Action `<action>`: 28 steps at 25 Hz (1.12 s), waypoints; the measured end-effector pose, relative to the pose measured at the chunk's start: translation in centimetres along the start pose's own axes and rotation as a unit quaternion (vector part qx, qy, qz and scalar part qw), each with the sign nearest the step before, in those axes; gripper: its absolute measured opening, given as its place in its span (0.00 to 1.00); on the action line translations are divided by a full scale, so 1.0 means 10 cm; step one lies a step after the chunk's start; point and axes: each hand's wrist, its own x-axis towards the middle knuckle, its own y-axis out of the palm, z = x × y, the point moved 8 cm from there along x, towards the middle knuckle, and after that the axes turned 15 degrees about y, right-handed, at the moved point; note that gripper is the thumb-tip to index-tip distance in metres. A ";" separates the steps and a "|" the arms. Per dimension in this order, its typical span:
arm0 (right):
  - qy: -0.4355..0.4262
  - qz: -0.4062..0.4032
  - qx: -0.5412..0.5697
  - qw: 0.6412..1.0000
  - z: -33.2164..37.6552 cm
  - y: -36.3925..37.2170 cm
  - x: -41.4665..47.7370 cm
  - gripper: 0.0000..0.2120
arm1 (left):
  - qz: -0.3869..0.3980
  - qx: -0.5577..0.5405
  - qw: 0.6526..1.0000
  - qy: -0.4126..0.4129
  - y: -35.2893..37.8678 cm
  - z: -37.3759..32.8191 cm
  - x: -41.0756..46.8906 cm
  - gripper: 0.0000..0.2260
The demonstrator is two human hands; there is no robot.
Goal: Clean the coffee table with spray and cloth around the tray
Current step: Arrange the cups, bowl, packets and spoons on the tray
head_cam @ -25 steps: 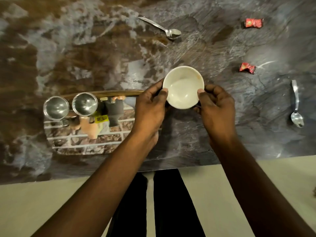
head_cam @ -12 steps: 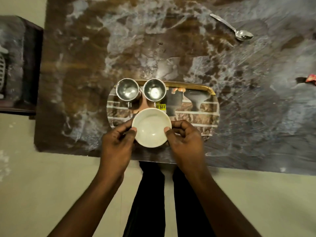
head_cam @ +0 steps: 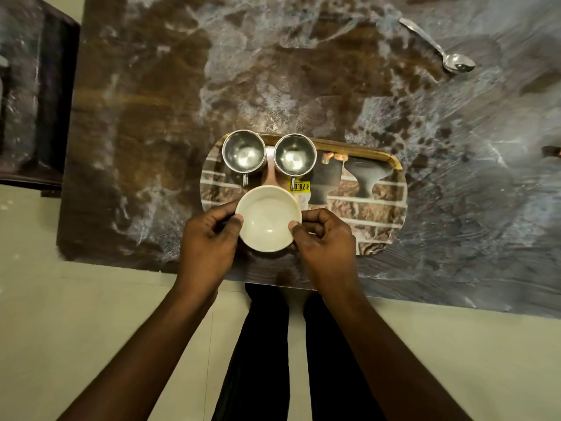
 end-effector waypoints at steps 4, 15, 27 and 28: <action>-0.004 0.009 0.008 1.000 0.01 0.04 -0.01 0.04 | -0.010 0.008 1.000 0.000 -0.03 0.05 0.04 0.14; -0.009 0.028 0.041 0.999 0.00 -0.02 -0.05 0.08 | -0.058 0.055 0.995 0.057 -0.13 -0.18 -0.07 0.14; -0.036 -0.063 0.118 0.990 0.13 -2.23 0.53 0.02 | 0.164 0.134 0.940 0.266 2.20 -1.25 -0.39 0.16; -0.035 -0.077 0.120 0.989 0.12 -2.50 0.62 0.03 | 0.173 0.132 0.939 0.267 2.50 -1.28 -0.37 0.15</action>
